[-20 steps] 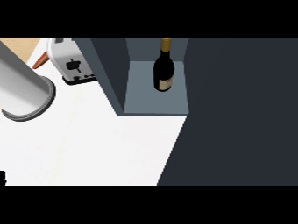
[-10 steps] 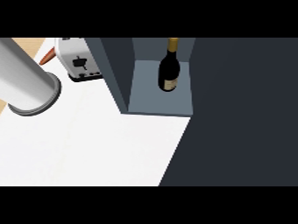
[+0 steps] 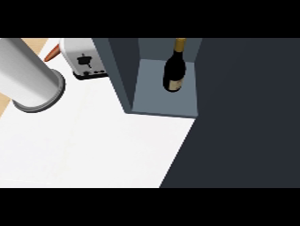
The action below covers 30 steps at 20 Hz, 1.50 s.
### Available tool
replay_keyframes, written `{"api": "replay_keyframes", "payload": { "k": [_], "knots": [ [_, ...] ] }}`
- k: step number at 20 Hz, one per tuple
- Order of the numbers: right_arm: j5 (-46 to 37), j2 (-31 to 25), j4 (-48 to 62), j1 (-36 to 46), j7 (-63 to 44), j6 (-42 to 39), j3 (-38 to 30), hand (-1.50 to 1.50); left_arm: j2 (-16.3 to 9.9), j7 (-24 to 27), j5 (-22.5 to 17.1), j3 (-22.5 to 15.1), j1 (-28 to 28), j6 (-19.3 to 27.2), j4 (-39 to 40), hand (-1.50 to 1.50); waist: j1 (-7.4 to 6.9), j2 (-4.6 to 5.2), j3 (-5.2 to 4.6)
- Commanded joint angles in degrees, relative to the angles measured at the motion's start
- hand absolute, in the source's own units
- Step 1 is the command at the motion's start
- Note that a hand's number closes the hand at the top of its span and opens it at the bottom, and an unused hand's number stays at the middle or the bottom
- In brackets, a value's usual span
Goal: Pick up the wine, place it into the cabinet and close the cabinet
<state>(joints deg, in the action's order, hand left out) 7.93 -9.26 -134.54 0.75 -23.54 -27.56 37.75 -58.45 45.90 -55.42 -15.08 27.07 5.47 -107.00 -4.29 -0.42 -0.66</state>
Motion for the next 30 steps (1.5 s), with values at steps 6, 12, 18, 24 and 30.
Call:
{"api": "replay_keyframes", "payload": {
  "k": [6,12,18,24,30],
  "knots": [
    [-0.9,8.8,7.5,4.3,-0.4,9.5,3.8,1.5,0.1,0.1,-0.3,-0.1,-0.3,-2.5,0.4,1.5,-1.3,0.85,-0.28],
    [-1.7,8.8,8.9,6.0,0.1,8.5,0.0,1.5,-0.6,0.0,0.4,0.2,-0.8,-2.9,0.5,1.5,-2.57,1.35,-0.36],
    [-1.9,8.8,10.5,7.8,-0.2,7.3,-4.0,1.5,-0.4,0.0,0.4,0.0,-1.4,-3.4,0.1,1.5,-4.18,2.19,-0.47],
    [-1.6,8.9,14.7,14.7,0.1,6.7,-10.0,1.5,-1.1,-0.8,0.5,0.1,-2.9,-4.5,-0.6,1.5,-5.66,2.75,-0.38],
    [-5.7,9.1,24.9,28.4,-0.3,12.6,-14.3,1.5,-0.5,-1.5,0.3,-0.5,-4.5,-4.7,-0.6,1.5,-7.27,3.18,-0.29]
  ]
}}
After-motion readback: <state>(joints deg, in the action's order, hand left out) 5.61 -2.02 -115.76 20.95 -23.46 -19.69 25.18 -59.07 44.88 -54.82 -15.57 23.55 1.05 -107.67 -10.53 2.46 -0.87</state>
